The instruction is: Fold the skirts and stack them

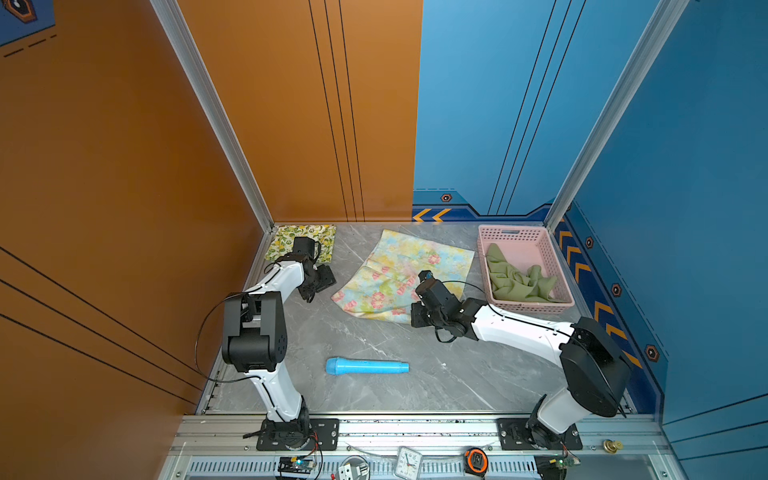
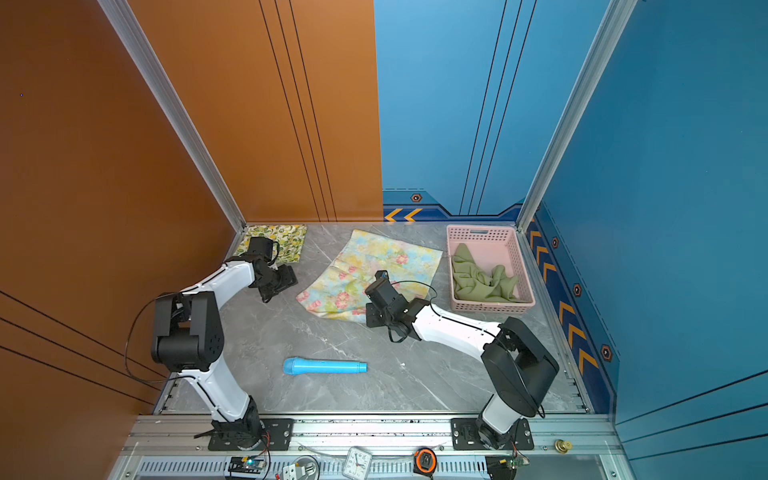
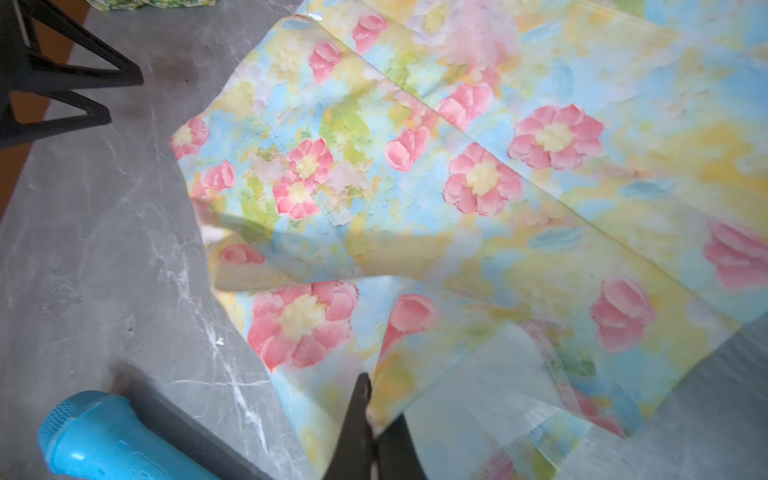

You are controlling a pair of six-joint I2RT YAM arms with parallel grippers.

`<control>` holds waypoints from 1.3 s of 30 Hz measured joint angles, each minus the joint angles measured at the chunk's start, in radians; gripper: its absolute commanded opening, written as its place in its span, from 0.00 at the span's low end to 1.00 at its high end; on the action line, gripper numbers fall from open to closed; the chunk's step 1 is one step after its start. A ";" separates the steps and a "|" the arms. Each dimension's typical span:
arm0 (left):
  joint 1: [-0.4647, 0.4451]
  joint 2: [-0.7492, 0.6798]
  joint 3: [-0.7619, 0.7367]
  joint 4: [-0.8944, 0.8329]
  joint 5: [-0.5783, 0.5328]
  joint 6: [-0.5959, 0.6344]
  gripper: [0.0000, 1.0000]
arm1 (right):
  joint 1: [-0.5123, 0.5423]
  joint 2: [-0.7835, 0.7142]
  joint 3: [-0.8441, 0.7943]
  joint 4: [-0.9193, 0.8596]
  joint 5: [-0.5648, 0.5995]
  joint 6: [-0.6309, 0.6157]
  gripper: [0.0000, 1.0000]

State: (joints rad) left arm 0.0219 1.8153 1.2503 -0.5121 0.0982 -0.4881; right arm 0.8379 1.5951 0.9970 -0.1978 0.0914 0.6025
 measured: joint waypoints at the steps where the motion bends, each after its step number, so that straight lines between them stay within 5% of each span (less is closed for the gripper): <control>1: -0.006 0.004 0.000 0.000 0.000 -0.003 0.73 | 0.000 -0.008 -0.016 0.000 0.008 0.000 0.00; 4: -0.028 0.007 -0.001 0.000 0.000 -0.010 0.71 | 0.001 -0.019 -0.037 0.001 0.026 0.004 0.05; 11: -0.071 0.006 -0.043 -0.001 0.003 -0.026 0.64 | 0.010 -0.056 -0.087 0.005 0.077 0.026 0.36; 22: -0.127 0.006 -0.046 -0.035 -0.020 -0.014 0.50 | 0.010 -0.164 -0.161 -0.005 0.158 0.062 0.40; 30: -0.140 0.023 -0.066 -0.053 -0.044 -0.005 0.48 | 0.015 -0.211 -0.172 -0.061 0.195 0.087 0.44; 36: -0.141 0.058 -0.047 -0.055 -0.064 0.008 0.06 | 0.069 -0.222 -0.175 -0.127 0.202 0.094 0.48; 39: -0.141 0.063 -0.039 -0.054 -0.067 0.025 0.00 | 0.108 -0.222 -0.177 -0.155 0.201 0.093 0.52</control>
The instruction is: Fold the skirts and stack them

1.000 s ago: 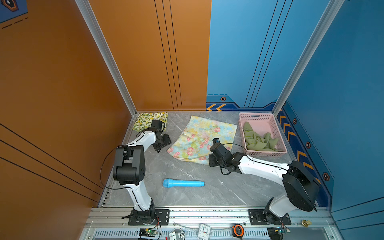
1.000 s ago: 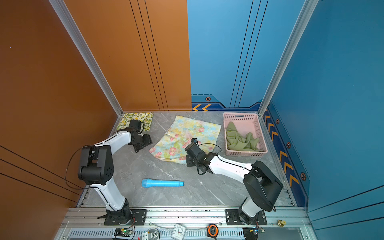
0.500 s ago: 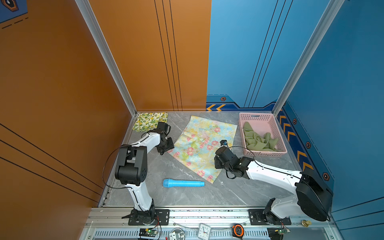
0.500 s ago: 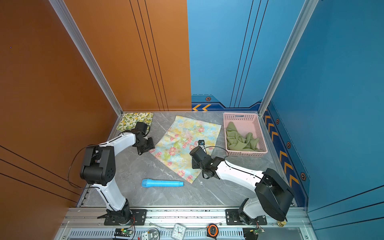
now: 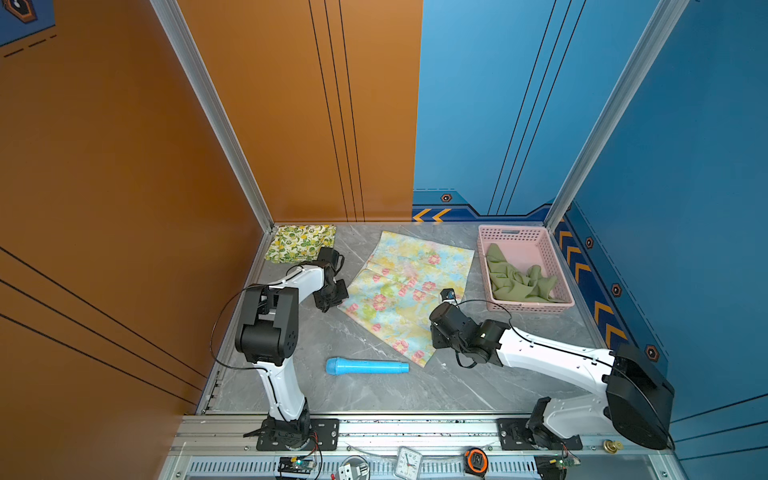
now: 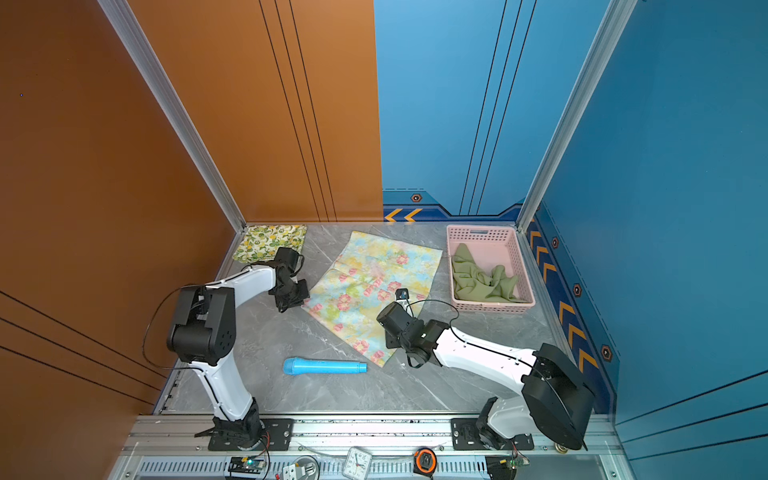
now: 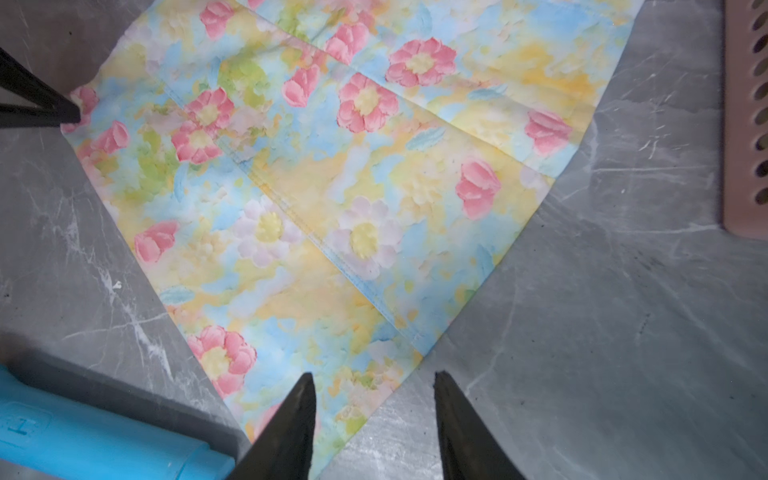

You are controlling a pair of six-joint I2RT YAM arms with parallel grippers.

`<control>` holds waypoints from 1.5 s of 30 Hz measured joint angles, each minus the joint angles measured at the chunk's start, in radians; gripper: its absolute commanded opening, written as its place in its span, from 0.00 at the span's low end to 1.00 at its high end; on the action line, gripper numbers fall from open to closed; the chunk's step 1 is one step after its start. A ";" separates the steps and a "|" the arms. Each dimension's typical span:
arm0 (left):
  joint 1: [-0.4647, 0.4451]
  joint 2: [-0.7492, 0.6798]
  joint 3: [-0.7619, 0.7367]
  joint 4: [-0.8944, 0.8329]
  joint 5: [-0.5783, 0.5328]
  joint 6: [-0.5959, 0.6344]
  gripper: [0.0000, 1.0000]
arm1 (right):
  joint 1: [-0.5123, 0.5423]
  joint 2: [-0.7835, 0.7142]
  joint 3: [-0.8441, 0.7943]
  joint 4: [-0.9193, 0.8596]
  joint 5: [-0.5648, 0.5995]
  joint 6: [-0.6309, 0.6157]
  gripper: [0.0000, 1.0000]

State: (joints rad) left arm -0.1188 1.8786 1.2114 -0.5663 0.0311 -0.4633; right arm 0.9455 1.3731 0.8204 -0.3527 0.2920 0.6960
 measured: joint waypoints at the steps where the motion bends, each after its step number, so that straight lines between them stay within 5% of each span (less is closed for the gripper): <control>1: 0.000 0.000 0.000 0.000 -0.001 0.000 0.00 | 0.013 0.000 -0.002 -0.006 0.000 0.000 0.54; 8: -0.002 0.000 0.001 0.000 -0.002 0.003 0.00 | 0.115 0.032 -0.012 -0.015 -0.004 -0.064 0.59; 22: -0.024 -0.005 0.001 0.000 -0.005 0.003 0.00 | 0.193 0.178 -0.008 -0.014 -0.053 -0.213 0.53; 30: -0.024 -0.005 0.001 0.000 -0.005 0.003 0.00 | 0.193 0.216 -0.004 -0.014 -0.060 -0.229 0.35; 35: -0.024 -0.006 0.001 0.000 -0.003 0.003 0.00 | 0.166 0.228 -0.004 -0.004 -0.062 -0.236 0.00; 45: -0.032 -0.182 0.011 -0.018 0.018 -0.001 0.00 | 0.063 0.086 0.010 -0.035 -0.028 -0.264 0.00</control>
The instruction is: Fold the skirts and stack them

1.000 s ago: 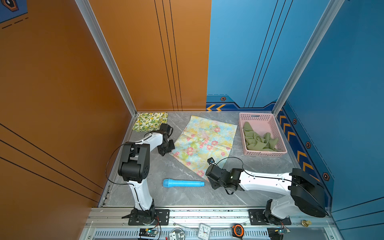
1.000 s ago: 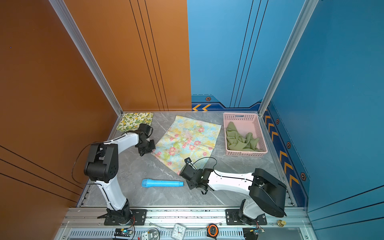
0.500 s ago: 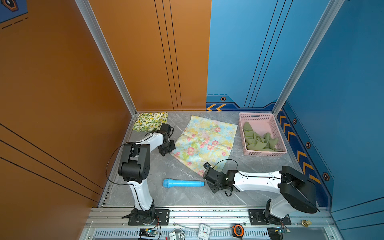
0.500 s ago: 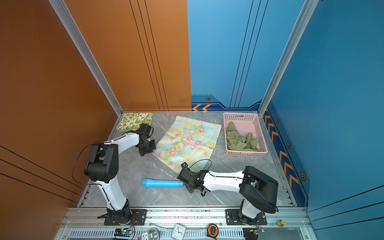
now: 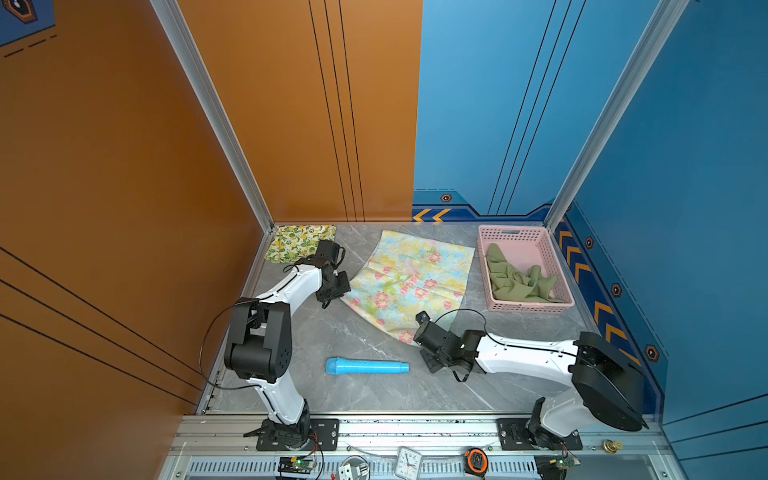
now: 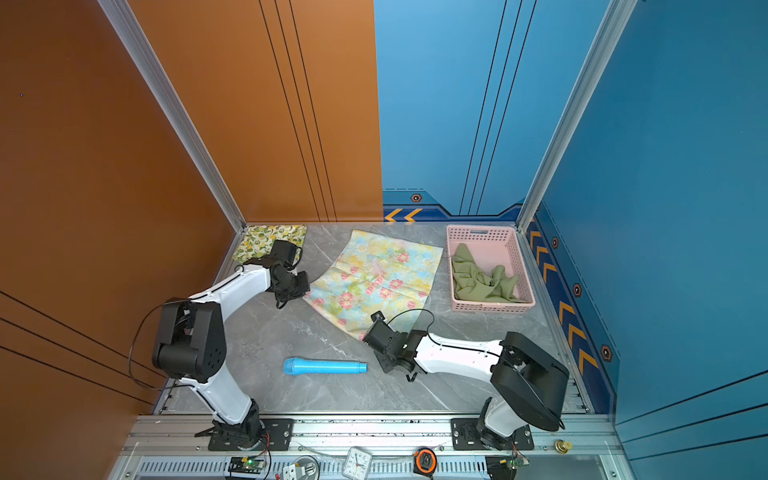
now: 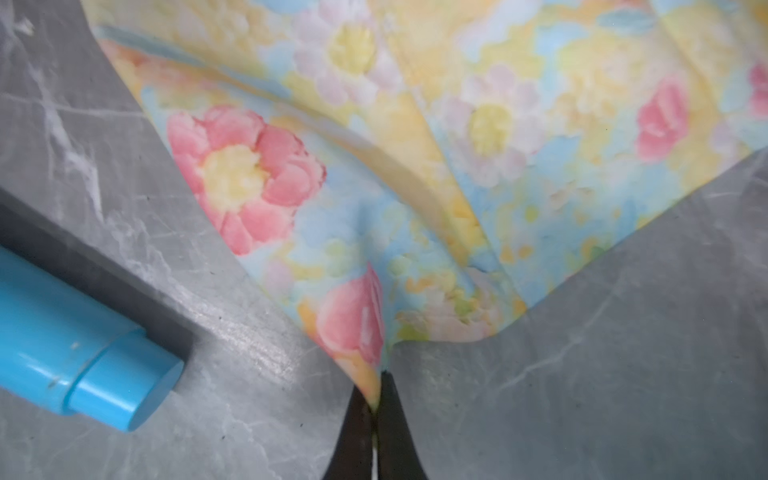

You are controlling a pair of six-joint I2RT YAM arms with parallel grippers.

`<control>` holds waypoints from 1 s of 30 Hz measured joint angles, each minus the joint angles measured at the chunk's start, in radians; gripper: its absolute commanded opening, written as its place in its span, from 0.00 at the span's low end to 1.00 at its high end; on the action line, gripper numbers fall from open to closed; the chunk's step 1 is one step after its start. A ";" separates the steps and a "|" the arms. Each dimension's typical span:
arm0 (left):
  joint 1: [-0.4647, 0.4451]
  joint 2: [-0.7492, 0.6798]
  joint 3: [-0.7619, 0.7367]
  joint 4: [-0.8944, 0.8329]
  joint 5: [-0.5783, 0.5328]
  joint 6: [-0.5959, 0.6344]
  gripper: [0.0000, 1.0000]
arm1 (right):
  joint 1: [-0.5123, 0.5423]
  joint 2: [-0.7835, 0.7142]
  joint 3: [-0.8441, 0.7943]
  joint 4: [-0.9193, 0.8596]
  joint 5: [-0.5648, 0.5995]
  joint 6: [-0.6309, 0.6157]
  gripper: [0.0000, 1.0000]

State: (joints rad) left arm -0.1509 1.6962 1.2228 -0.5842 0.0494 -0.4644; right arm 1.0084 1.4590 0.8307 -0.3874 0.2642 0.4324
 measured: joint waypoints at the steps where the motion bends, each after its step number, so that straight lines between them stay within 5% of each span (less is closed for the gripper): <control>1: 0.000 -0.020 0.009 -0.004 0.004 0.000 0.00 | -0.018 -0.037 0.014 -0.013 0.010 -0.009 0.00; 15: -0.021 -0.252 0.295 -0.041 0.095 -0.014 0.00 | -0.199 -0.327 0.453 -0.096 0.235 -0.232 0.00; 24: -0.034 -0.310 0.545 -0.044 0.155 -0.011 0.00 | -0.353 -0.251 0.721 -0.097 0.204 -0.306 0.00; 30: 0.005 -0.180 0.697 -0.042 0.202 -0.018 0.00 | -0.472 -0.076 0.858 -0.083 0.095 -0.302 0.00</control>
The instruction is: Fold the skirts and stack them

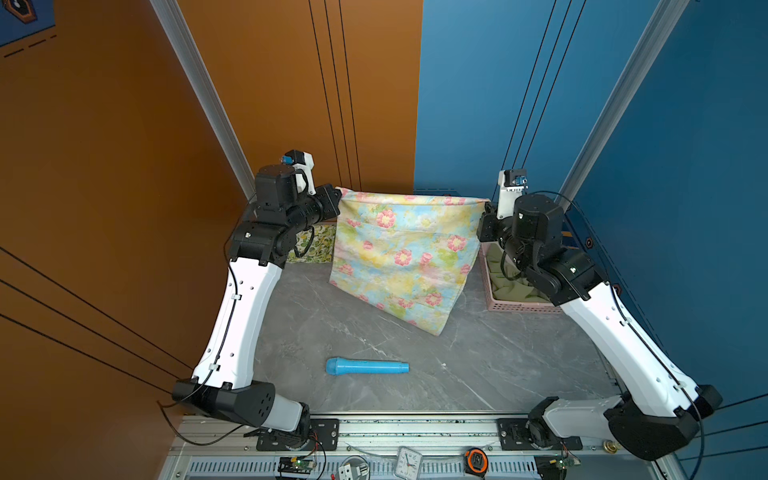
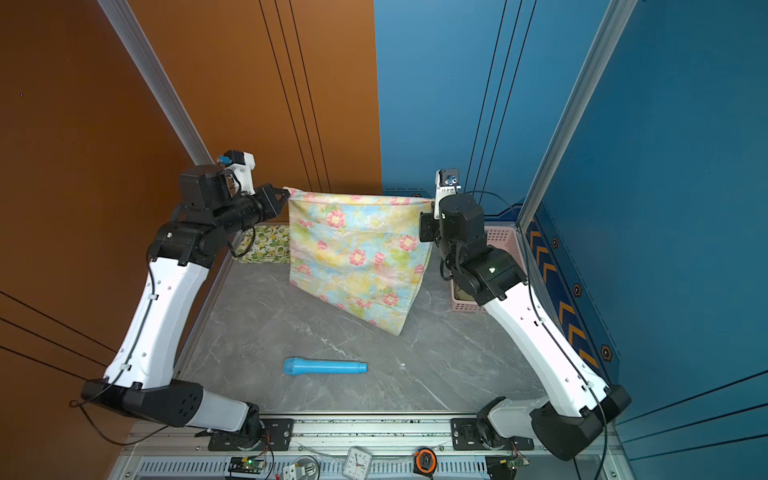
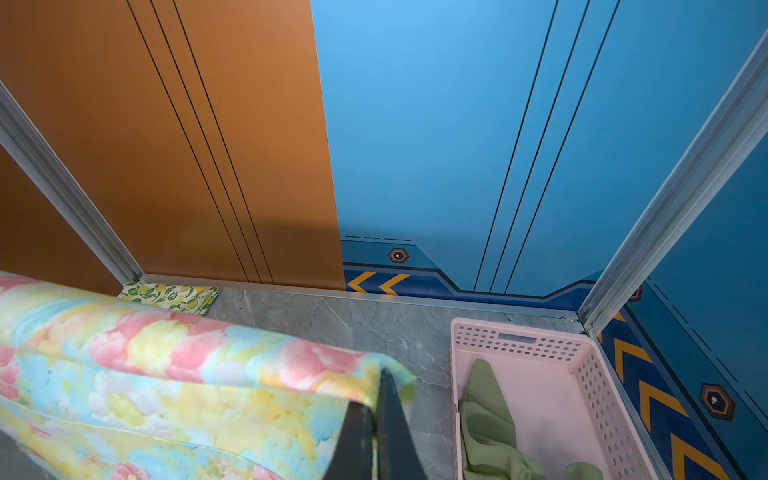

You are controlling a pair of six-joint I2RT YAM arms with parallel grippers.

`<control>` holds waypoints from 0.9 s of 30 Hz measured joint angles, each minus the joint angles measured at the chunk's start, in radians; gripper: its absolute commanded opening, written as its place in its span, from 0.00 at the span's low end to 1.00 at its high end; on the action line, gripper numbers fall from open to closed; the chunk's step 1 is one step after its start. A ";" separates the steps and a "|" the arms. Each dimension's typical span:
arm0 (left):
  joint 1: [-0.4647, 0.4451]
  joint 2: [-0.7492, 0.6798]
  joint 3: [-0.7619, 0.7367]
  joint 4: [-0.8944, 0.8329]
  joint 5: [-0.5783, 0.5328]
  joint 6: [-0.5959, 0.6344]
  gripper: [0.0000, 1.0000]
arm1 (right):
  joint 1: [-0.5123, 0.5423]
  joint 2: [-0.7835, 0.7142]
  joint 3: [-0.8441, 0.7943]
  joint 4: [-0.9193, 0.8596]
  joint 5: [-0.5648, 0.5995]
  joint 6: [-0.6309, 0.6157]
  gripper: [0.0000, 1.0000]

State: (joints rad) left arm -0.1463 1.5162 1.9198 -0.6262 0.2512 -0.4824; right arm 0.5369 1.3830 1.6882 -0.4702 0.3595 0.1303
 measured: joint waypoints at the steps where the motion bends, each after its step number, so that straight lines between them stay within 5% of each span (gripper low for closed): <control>1: 0.010 0.036 0.024 -0.002 0.005 -0.005 0.00 | -0.011 0.039 0.029 0.002 -0.019 0.000 0.00; 7: 0.034 0.205 0.141 -0.028 0.043 -0.029 0.00 | -0.041 0.219 0.214 -0.001 -0.078 -0.008 0.00; 14: 0.030 0.179 0.159 -0.021 0.079 -0.042 0.00 | -0.042 0.194 0.254 0.003 -0.109 -0.034 0.00; 17: 0.024 0.080 0.017 0.000 0.079 -0.042 0.00 | -0.037 0.111 0.143 0.019 -0.125 -0.046 0.00; 22: 0.007 -0.151 -0.465 0.103 0.066 -0.067 0.00 | 0.004 -0.085 -0.261 0.093 -0.176 -0.048 0.00; 27: -0.039 -0.194 -0.851 0.154 0.027 -0.103 0.00 | 0.052 -0.159 -0.668 0.162 -0.225 0.017 0.00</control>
State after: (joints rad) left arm -0.1848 1.3220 1.0691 -0.4725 0.2787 -0.5858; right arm 0.5888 1.2243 1.0206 -0.3080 0.1349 0.1474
